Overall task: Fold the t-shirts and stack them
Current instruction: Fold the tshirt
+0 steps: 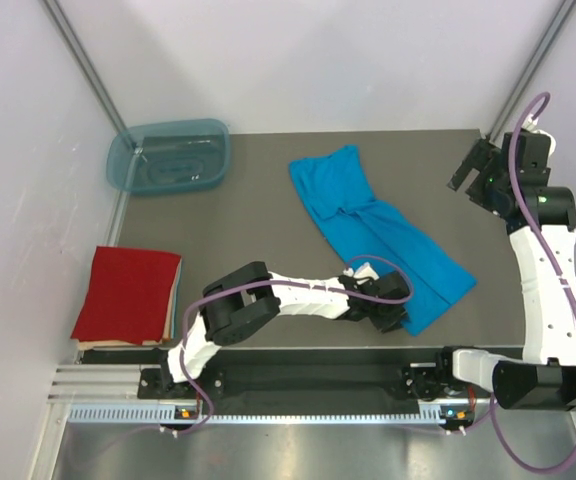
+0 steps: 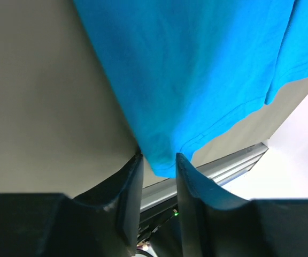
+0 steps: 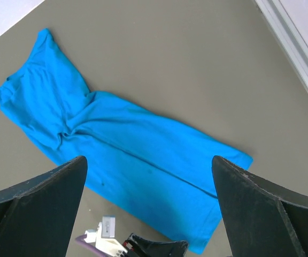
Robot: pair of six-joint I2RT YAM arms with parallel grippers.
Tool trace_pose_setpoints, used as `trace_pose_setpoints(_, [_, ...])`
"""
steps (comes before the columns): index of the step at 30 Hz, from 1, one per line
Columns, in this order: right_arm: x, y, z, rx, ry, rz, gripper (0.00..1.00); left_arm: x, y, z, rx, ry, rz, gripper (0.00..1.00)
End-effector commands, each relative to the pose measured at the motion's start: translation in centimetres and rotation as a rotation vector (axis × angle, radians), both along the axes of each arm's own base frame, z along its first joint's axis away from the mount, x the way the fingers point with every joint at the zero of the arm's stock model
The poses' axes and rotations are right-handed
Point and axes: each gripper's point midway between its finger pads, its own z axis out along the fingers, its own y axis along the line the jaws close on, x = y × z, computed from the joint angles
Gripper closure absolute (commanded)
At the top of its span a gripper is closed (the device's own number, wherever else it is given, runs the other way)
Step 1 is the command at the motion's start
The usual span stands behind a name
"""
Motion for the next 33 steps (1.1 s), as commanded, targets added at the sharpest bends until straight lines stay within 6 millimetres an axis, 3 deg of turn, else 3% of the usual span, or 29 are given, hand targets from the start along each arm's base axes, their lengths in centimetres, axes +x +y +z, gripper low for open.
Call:
trace_pose_setpoints(1, [-0.7,-0.5,0.5,-0.009,-0.017,-0.015,0.00,0.2,0.4,-1.0,0.060,0.013,0.038,0.66])
trace_pose_setpoints(6, [-0.9,-0.2,0.8,0.004,-0.030,-0.009,0.00,0.1,0.2,-1.3,0.064,0.015,0.030,0.71])
trace_pose_setpoints(10, [-1.0,-0.1,1.0,0.006,-0.031,-0.004,0.00,0.0,0.2,-1.4,0.063,0.012,0.022,0.86])
trace_pose_setpoints(11, [-1.0,-0.1,1.2,0.003,-0.037,-0.002,0.00,0.0,0.2,-1.3,0.061,0.008,0.015,0.94])
trace_pose_setpoints(14, [-1.1,-0.1,1.4,0.003,-0.039,0.004,0.00,-0.1,0.7,-0.6,0.064,-0.013,-0.003,1.00])
trace_pose_setpoints(21, [-0.4,0.6,0.0,0.033,0.001,0.037,0.00,-2.6,5.0,-0.5,0.145,-0.002,-0.066,1.00])
trace_pose_setpoints(22, [-0.3,0.9,-0.1,0.042,-0.001,0.051,0.00,-3.0,6.4,-0.7,0.166,0.005,-0.067,1.00])
trace_pose_setpoints(25, [0.1,1.5,-0.5,0.059,-0.001,0.078,0.00,-3.3,9.4,-0.4,0.213,-0.009,-0.055,1.00])
trace_pose_setpoints(33, [1.5,3.8,-3.3,0.116,0.031,0.227,0.00,-4.3,15.1,0.3,0.318,-0.024,-0.075,1.00])
